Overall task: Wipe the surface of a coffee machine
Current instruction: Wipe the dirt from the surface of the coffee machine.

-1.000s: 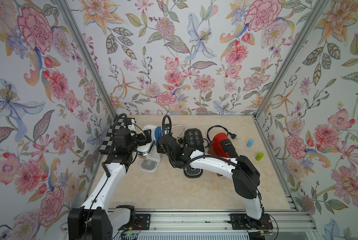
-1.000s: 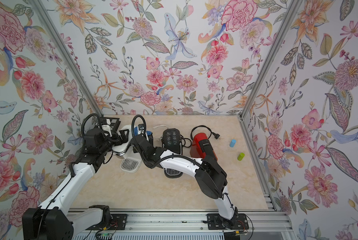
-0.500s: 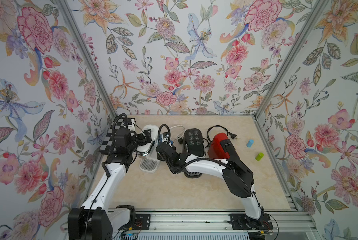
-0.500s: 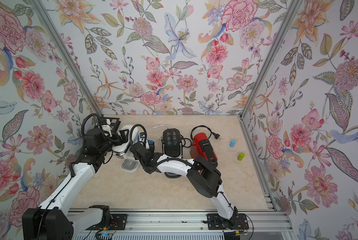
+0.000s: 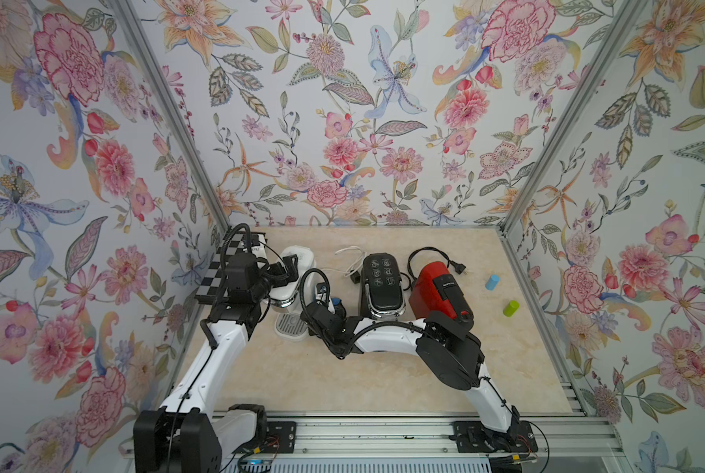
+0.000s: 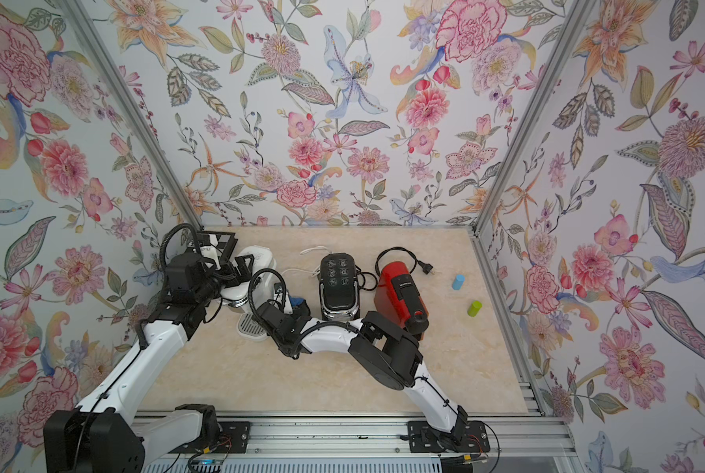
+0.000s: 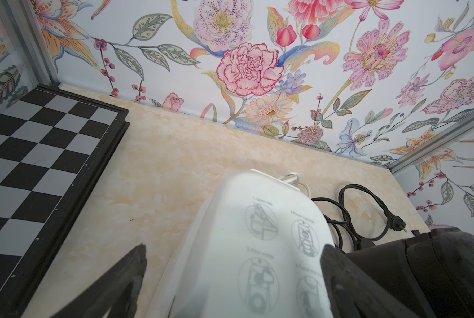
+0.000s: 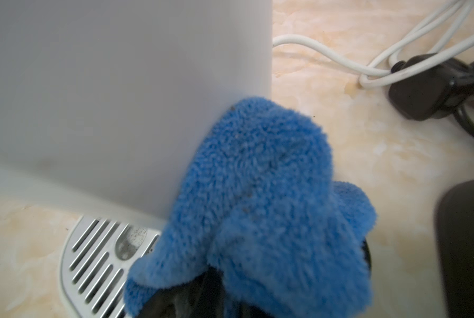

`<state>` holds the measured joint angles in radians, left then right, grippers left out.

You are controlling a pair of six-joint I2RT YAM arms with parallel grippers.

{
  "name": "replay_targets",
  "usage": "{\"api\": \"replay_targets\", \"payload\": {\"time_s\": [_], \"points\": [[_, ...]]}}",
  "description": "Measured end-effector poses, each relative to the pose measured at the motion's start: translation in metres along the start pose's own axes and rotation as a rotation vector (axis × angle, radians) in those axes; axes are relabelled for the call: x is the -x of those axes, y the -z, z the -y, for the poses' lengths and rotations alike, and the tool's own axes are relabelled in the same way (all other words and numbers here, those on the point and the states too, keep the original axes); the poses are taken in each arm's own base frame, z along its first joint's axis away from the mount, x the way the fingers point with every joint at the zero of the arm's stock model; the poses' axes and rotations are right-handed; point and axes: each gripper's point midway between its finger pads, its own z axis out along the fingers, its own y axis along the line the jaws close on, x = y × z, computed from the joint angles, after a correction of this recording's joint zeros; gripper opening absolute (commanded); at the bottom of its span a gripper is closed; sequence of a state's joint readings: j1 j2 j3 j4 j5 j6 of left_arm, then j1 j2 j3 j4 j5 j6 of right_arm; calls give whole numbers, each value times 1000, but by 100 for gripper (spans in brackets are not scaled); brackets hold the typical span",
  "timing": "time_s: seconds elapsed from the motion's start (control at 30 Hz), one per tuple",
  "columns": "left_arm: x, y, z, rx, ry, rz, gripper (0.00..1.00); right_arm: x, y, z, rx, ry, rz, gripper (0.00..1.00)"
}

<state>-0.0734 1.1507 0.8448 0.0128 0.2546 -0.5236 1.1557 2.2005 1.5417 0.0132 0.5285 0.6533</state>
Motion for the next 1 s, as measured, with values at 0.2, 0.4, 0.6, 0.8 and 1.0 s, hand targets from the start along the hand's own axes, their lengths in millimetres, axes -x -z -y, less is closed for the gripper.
{"api": "replay_targets", "payload": {"time_s": [0.2,0.4,0.6,0.8,1.0], "points": [[0,0,0,0,0,1,99,40,43,-9,67,17,66,0],[0,0,0,-1,0,1,99,126,107,-21,178,-48,251,0],[0,0,0,0,0,0,99,162,101,-1,155,-77,312,0],[0,0,0,-1,0,0,99,164,51,23,85,-112,285,0],[0,0,0,-1,0,0,99,123,14,29,38,-114,194,0]]}}
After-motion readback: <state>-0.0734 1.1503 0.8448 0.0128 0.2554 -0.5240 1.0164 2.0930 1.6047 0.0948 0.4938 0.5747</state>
